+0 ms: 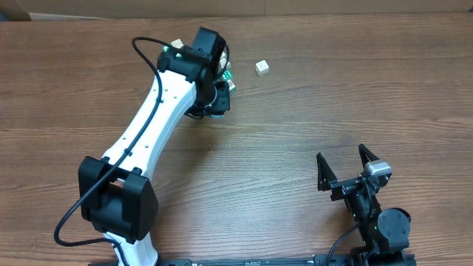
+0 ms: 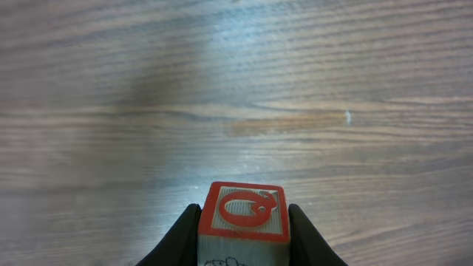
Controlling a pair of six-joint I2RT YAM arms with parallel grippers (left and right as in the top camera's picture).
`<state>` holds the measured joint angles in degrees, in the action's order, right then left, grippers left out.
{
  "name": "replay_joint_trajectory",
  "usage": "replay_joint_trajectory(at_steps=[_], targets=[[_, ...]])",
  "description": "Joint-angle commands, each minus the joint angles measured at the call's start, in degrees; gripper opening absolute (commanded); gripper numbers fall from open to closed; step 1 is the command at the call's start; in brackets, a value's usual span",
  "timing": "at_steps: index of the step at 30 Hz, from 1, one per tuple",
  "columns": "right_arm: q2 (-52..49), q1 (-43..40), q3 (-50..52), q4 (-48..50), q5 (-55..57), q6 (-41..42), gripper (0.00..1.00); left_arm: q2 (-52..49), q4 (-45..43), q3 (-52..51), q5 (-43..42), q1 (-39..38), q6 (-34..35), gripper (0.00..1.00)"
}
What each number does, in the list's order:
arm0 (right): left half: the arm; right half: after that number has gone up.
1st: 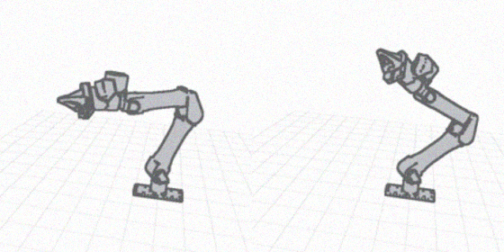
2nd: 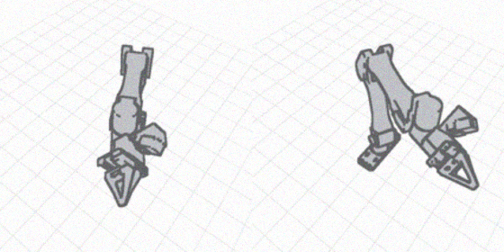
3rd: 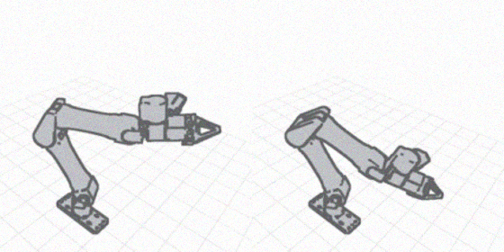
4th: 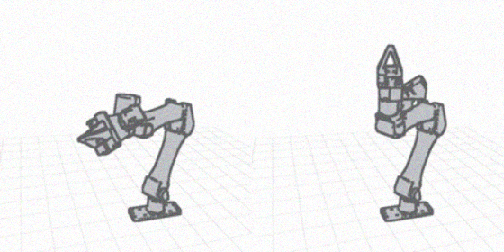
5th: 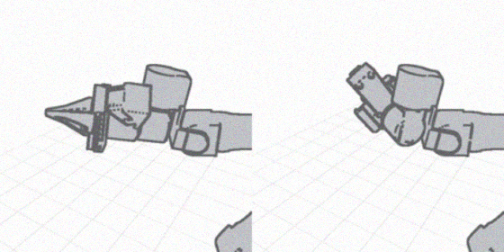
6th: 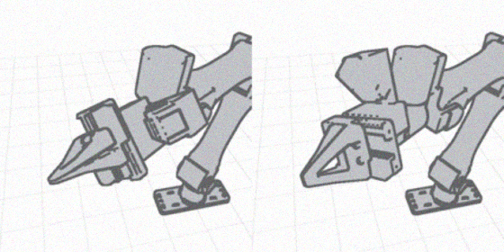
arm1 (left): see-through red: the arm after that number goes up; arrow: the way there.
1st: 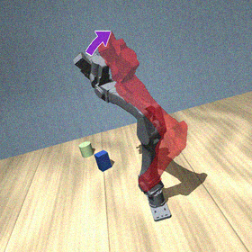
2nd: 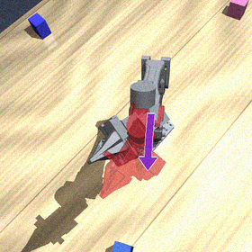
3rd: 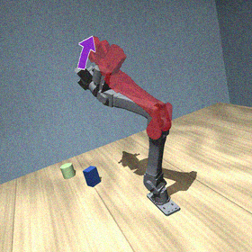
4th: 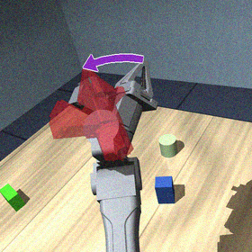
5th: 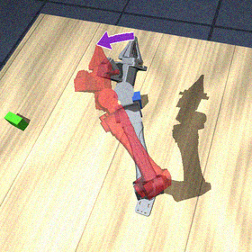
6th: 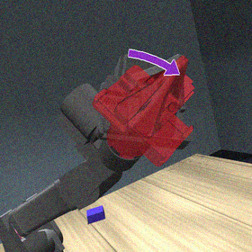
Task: Form a horizontal line
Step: 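Carry the red block rightward past the cluster with the left gripper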
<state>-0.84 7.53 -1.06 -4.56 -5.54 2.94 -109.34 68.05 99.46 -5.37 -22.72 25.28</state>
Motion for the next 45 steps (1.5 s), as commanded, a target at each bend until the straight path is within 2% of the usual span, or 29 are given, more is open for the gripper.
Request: replay_joint_trajectory(at_steps=[1, 7, 13, 23, 33, 39, 41, 45], targets=[[0.7, -0.3, 0.6, 0.1, 0.3, -0.2, 1.0, 1.2, 1.0, 0.7, -0.3, -1.7, 4.1, 0.04], [0.7, -0.3, 0.6, 0.2, 0.3, -0.2, 1.0, 1.2, 1.2, 0.6, 1.0, -5.2, 7.0, 0.04], [0.7, -0.3, 0.6, 0.2, 0.3, -0.2, 1.0, 1.2, 0.8, -0.7, 9.0, -9.0, 13.1, 0.04], [0.7, -0.3, 0.6, 0.2, 0.3, -0.2, 1.0, 1.0, -7.5, -9.0, 14.6, -10.2, 14.2, 0.04], [0.7, -0.3, 0.6, 0.2, 0.3, -0.2, 1.0, 1.0, -19.1, -17.5, 22.3, -10.0, 11.8, 0.05], [0.7, -0.3, 0.6, 0.2, 0.3, -0.2, 1.0, 1.0, -22.9, -18.7, 22.2, -7.9, 6.4, 0.06], [0.7, -0.3, 0.6, 0.2, 0.3, -0.2, 1.0, 1.0, -23.5, -18.7, 21.8, -7.0, 4.5, 0.09], [0.7, -0.3, 0.6, 0.2, 0.3, -0.2, 1.0, 1.0, -23.5, -18.7, 18.9, -5.0, 3.8, 0.1]])
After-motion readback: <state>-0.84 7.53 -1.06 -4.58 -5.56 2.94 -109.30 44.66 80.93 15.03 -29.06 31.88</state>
